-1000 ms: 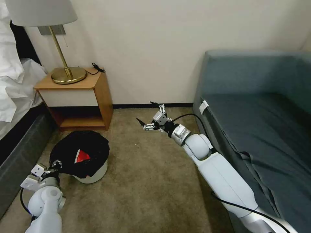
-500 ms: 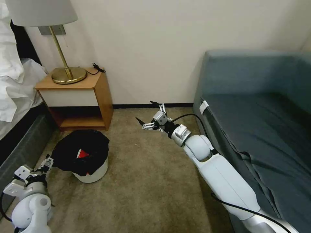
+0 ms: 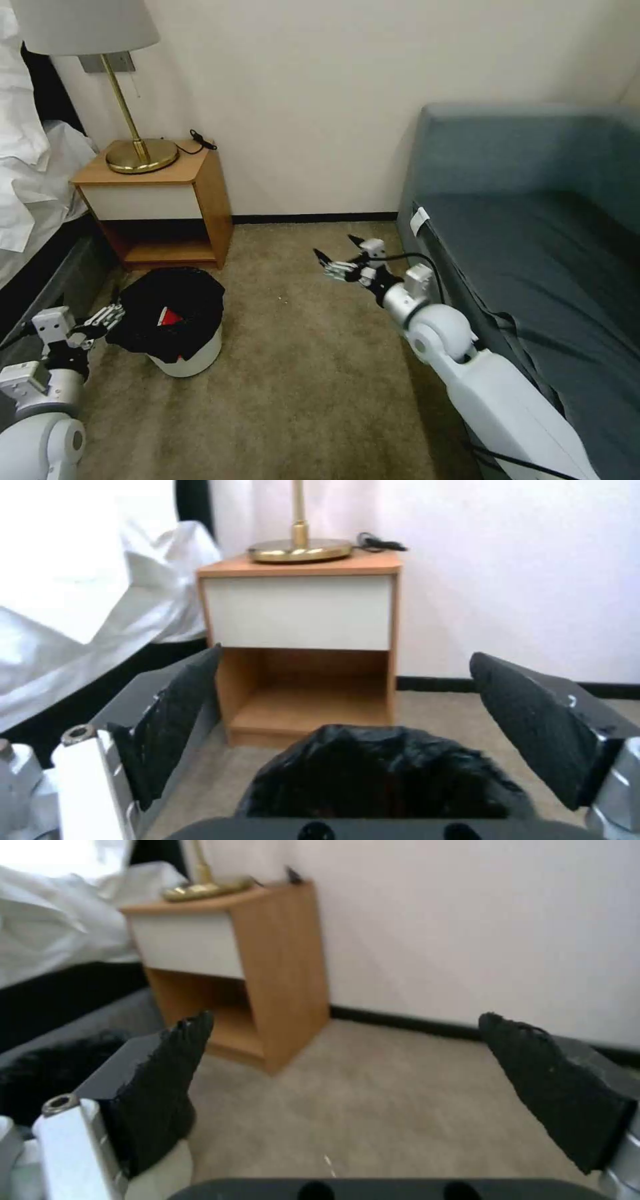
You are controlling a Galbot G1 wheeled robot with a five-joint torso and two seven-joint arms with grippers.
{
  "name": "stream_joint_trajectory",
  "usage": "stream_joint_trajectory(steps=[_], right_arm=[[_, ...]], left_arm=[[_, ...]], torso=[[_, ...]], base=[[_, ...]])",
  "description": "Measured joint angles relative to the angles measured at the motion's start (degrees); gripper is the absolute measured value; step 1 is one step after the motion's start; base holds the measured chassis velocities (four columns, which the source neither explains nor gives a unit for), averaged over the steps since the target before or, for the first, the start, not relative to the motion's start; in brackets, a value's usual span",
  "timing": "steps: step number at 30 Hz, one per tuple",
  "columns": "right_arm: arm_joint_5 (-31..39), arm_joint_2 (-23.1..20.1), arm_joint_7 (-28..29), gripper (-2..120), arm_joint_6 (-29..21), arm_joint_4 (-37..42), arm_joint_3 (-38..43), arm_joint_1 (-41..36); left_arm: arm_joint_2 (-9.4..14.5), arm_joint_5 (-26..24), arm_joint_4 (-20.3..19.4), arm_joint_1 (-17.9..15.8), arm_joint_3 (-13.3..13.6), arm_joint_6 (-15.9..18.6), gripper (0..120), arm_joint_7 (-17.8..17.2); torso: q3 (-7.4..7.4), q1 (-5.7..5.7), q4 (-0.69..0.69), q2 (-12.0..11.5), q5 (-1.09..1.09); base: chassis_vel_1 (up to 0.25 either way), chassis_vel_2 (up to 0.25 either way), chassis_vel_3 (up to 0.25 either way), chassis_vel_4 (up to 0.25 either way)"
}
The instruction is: Pick up the trash bin, then pick up the garbage on the floor and place it into the trash bin.
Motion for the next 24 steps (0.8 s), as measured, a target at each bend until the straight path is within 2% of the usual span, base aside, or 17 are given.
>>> stream_joint_trajectory(steps=[6, 8, 13, 24], right_arm=[[1.6, -0.9, 2.3, 100, -0.7, 1.0, 2.8, -2.5], [1.9, -0.5, 3.5, 100, -0.7, 1.5, 4.6, -3.7], [1.9, 0.9, 4.8, 100, -1.3, 2.5, 5.6, -5.6], [1.7, 2.4, 6.2, 100, -2.5, 4.2, 6.9, -9.1]], left_arm=[[0.7, -0.1, -2.6, 2.2, 1.2, 1.0, 100, 1.3], [0.8, -0.6, -3.9, 3.7, 1.5, 1.1, 100, 2.0], [0.9, -0.9, -4.7, 5.0, 1.6, 1.1, 100, 2.8], [0.7, -1.8, -5.1, 5.4, 1.6, 1.2, 100, 2.6]], torso=[[0.00, 0.00, 0.00, 0.0, -0.01], [0.00, 0.00, 0.01, 0.0, -0.01], [0.00, 0.00, 0.01, 0.0, -0.01], [0.00, 0.00, 0.01, 0.0, -0.02]], base=[[0.000, 0.000, 0.000, 0.000], [0.000, 0.000, 0.000, 0.000], [0.000, 0.000, 0.000, 0.000], [0.000, 0.000, 0.000, 0.000]])
